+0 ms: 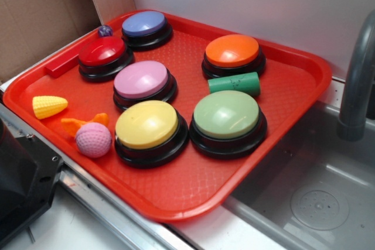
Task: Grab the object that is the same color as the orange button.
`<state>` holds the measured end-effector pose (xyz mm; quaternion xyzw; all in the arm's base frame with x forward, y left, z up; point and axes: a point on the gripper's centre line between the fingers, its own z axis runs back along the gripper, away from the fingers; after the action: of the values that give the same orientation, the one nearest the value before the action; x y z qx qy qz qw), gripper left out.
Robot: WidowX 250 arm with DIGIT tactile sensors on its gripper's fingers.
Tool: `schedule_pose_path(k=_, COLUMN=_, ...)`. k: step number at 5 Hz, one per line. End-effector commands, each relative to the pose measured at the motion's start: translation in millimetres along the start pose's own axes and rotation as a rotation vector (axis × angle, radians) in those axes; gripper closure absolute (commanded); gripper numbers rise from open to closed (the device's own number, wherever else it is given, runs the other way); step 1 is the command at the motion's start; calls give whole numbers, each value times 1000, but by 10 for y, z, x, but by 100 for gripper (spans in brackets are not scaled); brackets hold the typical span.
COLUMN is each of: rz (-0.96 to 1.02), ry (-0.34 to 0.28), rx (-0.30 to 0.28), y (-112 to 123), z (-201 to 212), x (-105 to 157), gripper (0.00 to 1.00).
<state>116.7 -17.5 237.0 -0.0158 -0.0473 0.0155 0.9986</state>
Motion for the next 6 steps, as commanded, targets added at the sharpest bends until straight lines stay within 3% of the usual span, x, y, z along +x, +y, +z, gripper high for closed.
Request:
schedule_pose_path(k=1, rz=0, ry=0, rx=0, y=0, z=0, x=0, gripper=0)
schedule_pose_path(k=2, rz=-214, ry=-27, rx=0, y=52, z=-272, x=40, gripper=0)
schedule_pose_path(k=3, rz=-386, ry=-49, rx=-38, y=68, z=-482, x=60, gripper=0)
schedule_pose_path(k=4, rz=-467, ry=-53, rx=-41, y=139, z=-708, x=80, gripper=0)
schedule_pose_path(k=5, rz=-502, ry=-130, rx=-101, y=245, z=-1048, x=100, gripper=0)
schedule_pose_path(k=6, rz=-531, ry=-69, rx=-89, y=315, z=-1361, x=111, gripper=0)
